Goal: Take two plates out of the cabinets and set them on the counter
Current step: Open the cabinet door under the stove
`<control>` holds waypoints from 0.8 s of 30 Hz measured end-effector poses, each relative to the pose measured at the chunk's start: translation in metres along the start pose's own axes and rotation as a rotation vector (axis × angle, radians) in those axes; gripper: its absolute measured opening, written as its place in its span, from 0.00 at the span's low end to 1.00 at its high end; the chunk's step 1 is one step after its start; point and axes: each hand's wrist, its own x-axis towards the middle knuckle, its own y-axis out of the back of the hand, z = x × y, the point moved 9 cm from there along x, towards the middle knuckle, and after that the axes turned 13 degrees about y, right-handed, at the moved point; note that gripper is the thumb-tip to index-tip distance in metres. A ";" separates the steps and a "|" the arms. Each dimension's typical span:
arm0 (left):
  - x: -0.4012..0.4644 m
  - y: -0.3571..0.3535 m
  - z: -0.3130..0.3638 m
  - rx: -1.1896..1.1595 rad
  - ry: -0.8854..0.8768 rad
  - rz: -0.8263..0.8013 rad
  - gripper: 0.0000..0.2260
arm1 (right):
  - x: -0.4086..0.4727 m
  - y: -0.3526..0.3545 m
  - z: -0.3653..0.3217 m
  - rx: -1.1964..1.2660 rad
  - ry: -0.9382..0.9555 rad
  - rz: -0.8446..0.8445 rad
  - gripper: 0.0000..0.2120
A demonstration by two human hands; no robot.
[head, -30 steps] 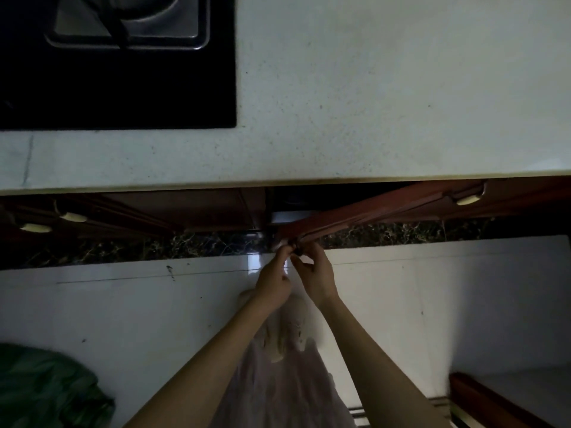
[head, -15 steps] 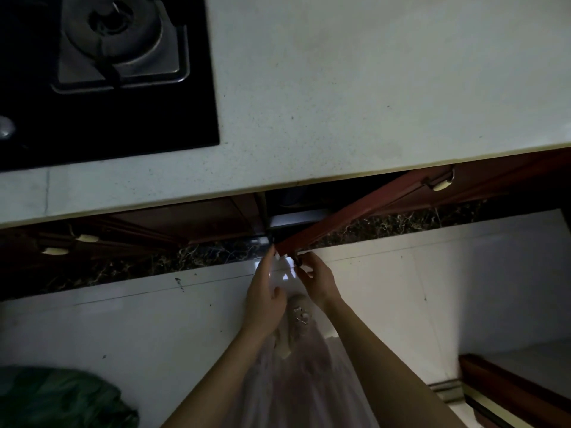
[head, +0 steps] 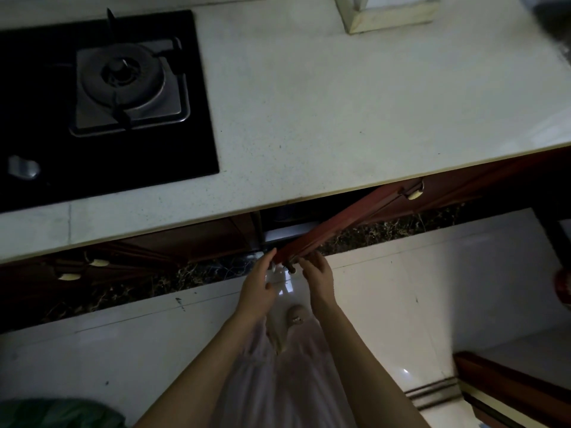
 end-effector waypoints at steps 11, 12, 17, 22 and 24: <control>0.003 -0.001 -0.002 0.065 0.014 -0.029 0.28 | 0.006 -0.023 -0.031 -0.198 -0.063 0.273 0.38; 0.003 -0.002 -0.002 0.069 0.011 -0.040 0.28 | 0.003 -0.022 -0.030 -0.236 -0.053 0.267 0.39; 0.001 -0.008 -0.011 0.076 0.025 -0.091 0.25 | -0.005 -0.011 -0.031 -0.365 -0.006 0.236 0.42; -0.007 -0.020 -0.014 0.097 0.012 -0.157 0.23 | -0.015 0.001 -0.033 -0.448 -0.001 0.184 0.41; -0.011 -0.025 -0.015 0.113 0.011 -0.174 0.24 | -0.019 0.006 -0.034 -0.476 0.003 0.163 0.41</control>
